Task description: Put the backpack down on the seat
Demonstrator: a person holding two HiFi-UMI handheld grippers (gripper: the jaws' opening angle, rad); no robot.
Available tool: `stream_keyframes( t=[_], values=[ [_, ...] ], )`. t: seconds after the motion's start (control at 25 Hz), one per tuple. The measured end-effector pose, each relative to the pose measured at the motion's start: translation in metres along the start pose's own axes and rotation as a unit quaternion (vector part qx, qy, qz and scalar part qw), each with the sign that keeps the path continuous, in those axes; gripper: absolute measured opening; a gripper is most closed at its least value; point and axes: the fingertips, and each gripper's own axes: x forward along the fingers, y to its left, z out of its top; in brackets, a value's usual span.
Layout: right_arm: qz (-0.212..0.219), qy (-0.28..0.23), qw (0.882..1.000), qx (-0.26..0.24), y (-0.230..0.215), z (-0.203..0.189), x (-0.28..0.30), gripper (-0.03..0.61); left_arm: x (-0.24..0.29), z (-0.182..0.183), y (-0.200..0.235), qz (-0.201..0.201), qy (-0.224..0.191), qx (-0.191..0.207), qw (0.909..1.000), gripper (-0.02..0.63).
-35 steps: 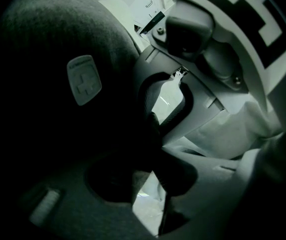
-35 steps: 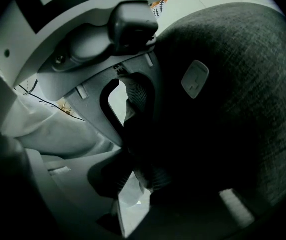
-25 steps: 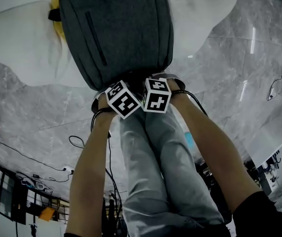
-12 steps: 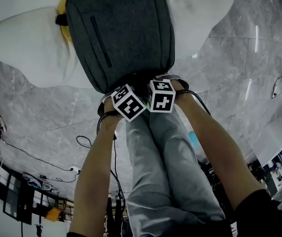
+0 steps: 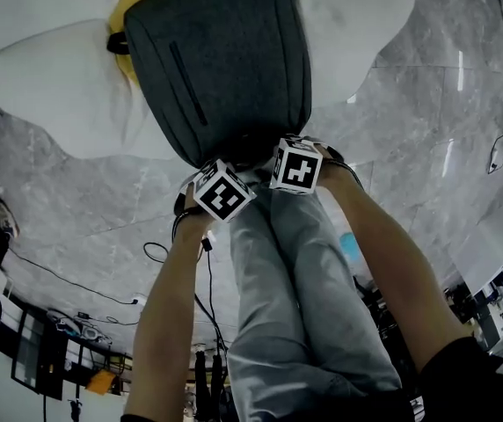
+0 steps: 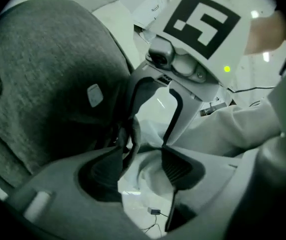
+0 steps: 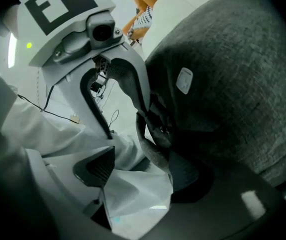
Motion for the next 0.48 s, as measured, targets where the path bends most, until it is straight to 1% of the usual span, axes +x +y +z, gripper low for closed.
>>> stream_keyframes(
  t=[0.04,0.12,0.16,0.2,0.24,0.32,0.36,0.4,0.44,0.48],
  values=[
    [-0.001,-0.005,1.0,0.006,0.0,0.0,0.0,0.337,-0.001,-0.001,0.004,0.006,0.002,0.003,1.0,0.23],
    [-0.006,-0.009,1.0,0.011,0.0,0.001,-0.002,0.258,-0.001,-0.003,0.007,0.009,0.009,0.011,0.9999,0.221],
    [-0.007,-0.009,1.0,0.012,0.001,0.001,-0.004,0.201,-0.002,-0.003,0.007,0.008,0.012,0.012,0.9998,0.221],
    [-0.007,-0.009,1.0,0.012,0.003,0.001,-0.005,0.178,-0.003,-0.003,0.007,0.006,0.014,0.012,0.9998,0.221],
    [-0.006,-0.008,1.0,0.011,0.005,0.0,-0.005,0.17,-0.004,-0.002,0.006,0.005,0.014,0.013,0.9998,0.216],
    [-0.006,-0.007,1.0,0.007,0.007,0.001,-0.008,0.124,-0.005,-0.002,0.007,0.006,0.017,0.019,0.9997,0.193],
    [-0.012,-0.007,1.0,0.005,0.006,0.003,-0.01,0.093,-0.007,-0.002,0.009,0.011,0.02,0.025,0.9994,0.165],
    [-0.019,-0.006,1.0,0.003,0.004,0.005,-0.012,0.045,-0.009,-0.003,0.012,0.019,0.023,0.031,0.9991,0.119],
    [-0.027,-0.003,1.0,0.002,0.002,0.006,-0.014,0.002,-0.01,-0.005,0.014,0.027,0.025,0.037,0.9986,0.051],
    [-0.032,0.003,0.999,0.0,0.0,0.007,-0.015,0.002,-0.012,-0.007,0.016,0.033,0.027,0.042,0.9982,0.0]
  ],
)
